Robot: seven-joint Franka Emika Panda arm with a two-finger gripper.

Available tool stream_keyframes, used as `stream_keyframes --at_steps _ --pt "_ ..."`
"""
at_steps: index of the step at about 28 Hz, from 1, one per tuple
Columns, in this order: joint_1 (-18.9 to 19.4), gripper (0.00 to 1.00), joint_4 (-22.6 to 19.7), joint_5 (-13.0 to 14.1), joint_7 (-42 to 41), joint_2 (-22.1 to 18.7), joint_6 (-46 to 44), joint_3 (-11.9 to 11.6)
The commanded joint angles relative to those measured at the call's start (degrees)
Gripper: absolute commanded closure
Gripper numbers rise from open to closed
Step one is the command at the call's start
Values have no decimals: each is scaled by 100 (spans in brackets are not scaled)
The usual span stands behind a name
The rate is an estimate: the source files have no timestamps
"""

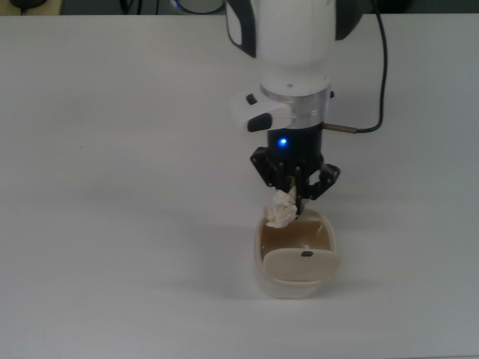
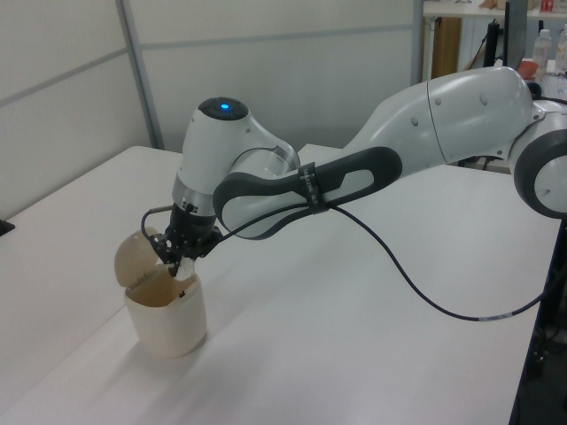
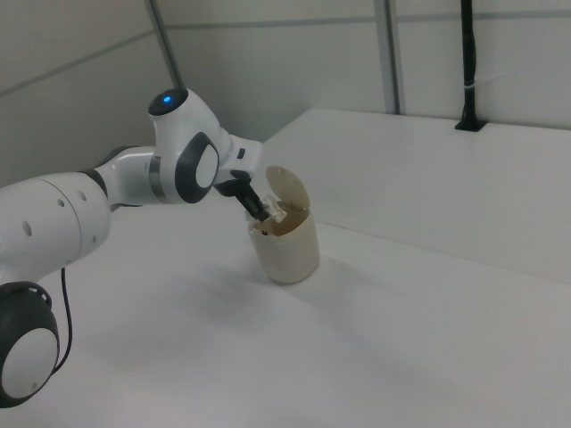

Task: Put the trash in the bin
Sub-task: 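Lower the gripper into the bin opening and release the paper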

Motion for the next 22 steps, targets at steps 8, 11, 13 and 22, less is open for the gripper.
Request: stream_keyframes --at_steps 8,11,13,22 --pt "88 0 56 -296 608 47 -3 -110" --pt "88 0 56 -296 608 47 -3 -110" --pt "88 0 56 -296 600 47 -3 -110" --pt "44 0 56 -287 556 3 -91 -110"
